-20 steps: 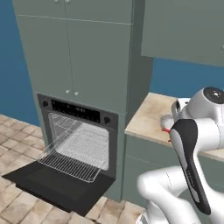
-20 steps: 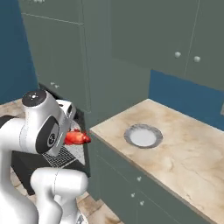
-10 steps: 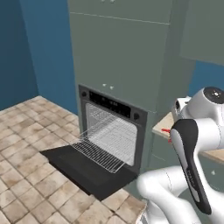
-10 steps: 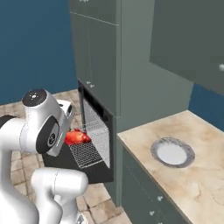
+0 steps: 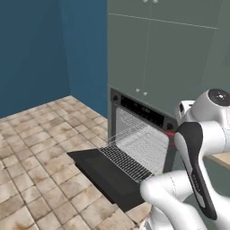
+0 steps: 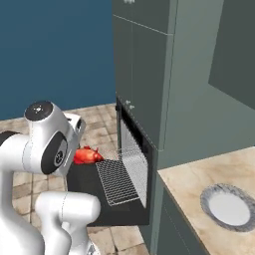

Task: Place the fish on the bottom rack of the oven, and slide the tray back inside. Close the oven door.

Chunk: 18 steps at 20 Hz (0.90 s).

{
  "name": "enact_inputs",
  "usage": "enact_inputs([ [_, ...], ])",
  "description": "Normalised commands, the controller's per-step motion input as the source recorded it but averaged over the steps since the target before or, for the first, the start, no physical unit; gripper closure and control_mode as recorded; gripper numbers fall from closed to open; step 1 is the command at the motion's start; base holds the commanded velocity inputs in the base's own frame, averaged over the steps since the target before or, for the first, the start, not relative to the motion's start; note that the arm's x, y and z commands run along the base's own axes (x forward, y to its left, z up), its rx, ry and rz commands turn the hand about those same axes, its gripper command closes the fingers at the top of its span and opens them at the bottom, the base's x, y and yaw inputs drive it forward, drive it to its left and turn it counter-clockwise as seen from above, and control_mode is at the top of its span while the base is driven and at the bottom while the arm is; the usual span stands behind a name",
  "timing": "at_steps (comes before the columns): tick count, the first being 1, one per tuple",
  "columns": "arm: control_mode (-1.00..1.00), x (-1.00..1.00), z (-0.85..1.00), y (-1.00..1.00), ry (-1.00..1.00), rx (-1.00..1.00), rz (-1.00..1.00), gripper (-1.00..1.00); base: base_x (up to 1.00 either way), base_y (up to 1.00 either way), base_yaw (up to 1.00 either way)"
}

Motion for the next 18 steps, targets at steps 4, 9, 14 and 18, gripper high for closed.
enact_inputs([
  [4, 1.00, 0.00, 0.00, 0.00, 0.00, 0.00, 0.00, 1.00, 0.20, -0.12, 0.17],
  [9, -1.00, 0.01, -0.02, -0.03, 0.00, 0.00, 0.02, 1.00, 0.01, -0.13, 0.10],
  [14, -1.00, 0.23, -0.01, -0.02, 0.00, 0.00, 0.03, 1.00, 0.00, 0.00, 0.00],
  [18, -1.00, 0.47, -0.02, 0.00, 0.00, 0.00, 0.00, 1.00, 0.00, 0.00, 0.00],
])
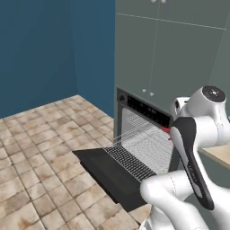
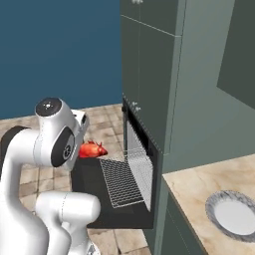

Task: Place the fish on the bottom rack of the oven, and slide the tray back inside. Close the oven door.

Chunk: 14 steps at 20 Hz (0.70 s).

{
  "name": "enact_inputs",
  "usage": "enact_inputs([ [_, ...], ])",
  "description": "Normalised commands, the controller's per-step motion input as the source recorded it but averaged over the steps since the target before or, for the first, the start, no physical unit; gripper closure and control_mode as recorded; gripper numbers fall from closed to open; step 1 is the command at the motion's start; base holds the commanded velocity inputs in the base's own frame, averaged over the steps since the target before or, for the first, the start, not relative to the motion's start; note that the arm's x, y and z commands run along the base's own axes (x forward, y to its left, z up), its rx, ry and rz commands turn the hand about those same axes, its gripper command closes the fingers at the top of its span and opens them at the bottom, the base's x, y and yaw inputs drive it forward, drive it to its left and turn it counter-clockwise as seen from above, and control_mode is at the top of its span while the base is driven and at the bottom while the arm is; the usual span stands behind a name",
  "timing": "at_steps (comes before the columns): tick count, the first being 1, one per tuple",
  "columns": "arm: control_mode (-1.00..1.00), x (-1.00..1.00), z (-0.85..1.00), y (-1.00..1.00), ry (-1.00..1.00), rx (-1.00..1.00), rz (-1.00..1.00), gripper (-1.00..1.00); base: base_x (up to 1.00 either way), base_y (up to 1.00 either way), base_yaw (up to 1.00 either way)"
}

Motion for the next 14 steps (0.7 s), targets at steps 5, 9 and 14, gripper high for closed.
enact_inputs([
  [5, -1.00, 0.57, -0.16, 0.00, 0.00, 0.00, 0.00, 1.00, 0.00, 0.00, 0.00],
  [9, -1.00, 0.62, -0.32, 0.10, 0.05, 0.00, 0.00, 1.00, 0.00, 0.00, 0.00],
  [14, -1.00, 0.46, -0.32, 0.17, 0.07, 0.00, -0.02, 1.00, 0.00, 0.00, 0.00],
])
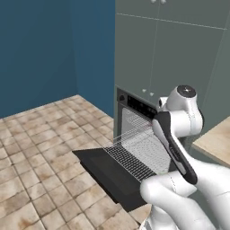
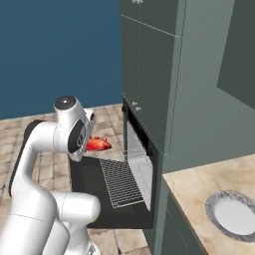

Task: Place the fish on the bottom rack of the oven, and slide the tray back inside. Close the oven door.

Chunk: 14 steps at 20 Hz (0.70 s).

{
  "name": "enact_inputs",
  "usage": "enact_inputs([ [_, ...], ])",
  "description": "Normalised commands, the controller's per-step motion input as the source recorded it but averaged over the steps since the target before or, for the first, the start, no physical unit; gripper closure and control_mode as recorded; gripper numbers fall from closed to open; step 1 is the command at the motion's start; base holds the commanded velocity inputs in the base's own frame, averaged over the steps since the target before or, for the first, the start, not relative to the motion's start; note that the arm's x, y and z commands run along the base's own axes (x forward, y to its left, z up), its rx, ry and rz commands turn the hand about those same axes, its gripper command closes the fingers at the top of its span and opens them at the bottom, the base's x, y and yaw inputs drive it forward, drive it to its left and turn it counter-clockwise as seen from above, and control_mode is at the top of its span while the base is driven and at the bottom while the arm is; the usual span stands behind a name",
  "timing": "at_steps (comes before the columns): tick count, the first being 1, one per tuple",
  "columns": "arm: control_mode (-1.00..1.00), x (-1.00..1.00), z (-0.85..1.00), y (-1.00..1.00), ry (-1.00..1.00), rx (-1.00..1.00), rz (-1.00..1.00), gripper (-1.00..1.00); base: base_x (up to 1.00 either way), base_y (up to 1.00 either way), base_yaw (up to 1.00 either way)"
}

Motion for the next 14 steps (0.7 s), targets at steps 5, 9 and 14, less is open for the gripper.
enact_inputs([
  [5, -1.00, 0.33, -0.29, 0.22, 0.05, 0.00, -0.06, 1.00, 0.00, 0.00, 0.00],
  [9, -1.00, 0.32, -0.47, 0.08, 0.00, 0.00, -0.01, 1.00, 0.00, 0.00, 0.00],
  [14, -1.00, 0.27, -0.61, 0.01, 0.00, 0.00, 0.00, 1.00, 0.00, 0.00, 0.00],
])
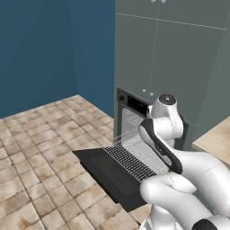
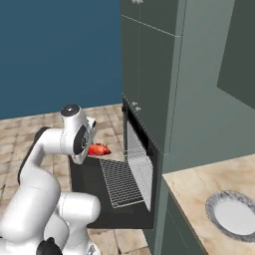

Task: Place the fish on the bottom rack of the oven, and slide the tray back inside. Close the oven door.

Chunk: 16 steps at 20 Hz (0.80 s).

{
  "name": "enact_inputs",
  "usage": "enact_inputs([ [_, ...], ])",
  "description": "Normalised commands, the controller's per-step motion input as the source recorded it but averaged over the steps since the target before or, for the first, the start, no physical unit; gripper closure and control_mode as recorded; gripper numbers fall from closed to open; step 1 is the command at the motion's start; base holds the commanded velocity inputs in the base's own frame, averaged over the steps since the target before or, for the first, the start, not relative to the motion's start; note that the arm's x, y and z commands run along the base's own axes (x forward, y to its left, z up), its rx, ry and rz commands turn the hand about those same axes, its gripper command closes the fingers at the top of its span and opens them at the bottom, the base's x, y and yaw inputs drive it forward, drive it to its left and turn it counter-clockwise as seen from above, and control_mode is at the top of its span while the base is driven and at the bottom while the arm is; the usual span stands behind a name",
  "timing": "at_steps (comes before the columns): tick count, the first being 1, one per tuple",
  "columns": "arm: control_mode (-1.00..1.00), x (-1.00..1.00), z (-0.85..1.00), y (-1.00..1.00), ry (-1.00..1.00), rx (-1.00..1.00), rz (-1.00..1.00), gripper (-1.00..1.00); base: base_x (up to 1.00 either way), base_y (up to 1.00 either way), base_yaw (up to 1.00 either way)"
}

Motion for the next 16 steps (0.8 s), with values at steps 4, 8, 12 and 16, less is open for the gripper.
enact_inputs([
  [4, -1.00, 0.31, -0.61, 0.00, 0.00, 0.00, 0.00, 1.00, 0.00, 0.00, 0.00],
  [8, -1.00, 0.37, -0.50, 0.00, 0.00, 0.00, 0.00, 1.00, 0.00, 0.00, 0.00],
  [12, -1.00, 0.47, -0.43, 0.00, 0.00, 0.00, 0.00, 1.00, 0.00, 0.00, 0.00],
  [16, -1.00, 0.57, -0.32, 0.00, 0.00, 0.00, 0.00, 1.00, 0.00, 0.00, 0.00],
])
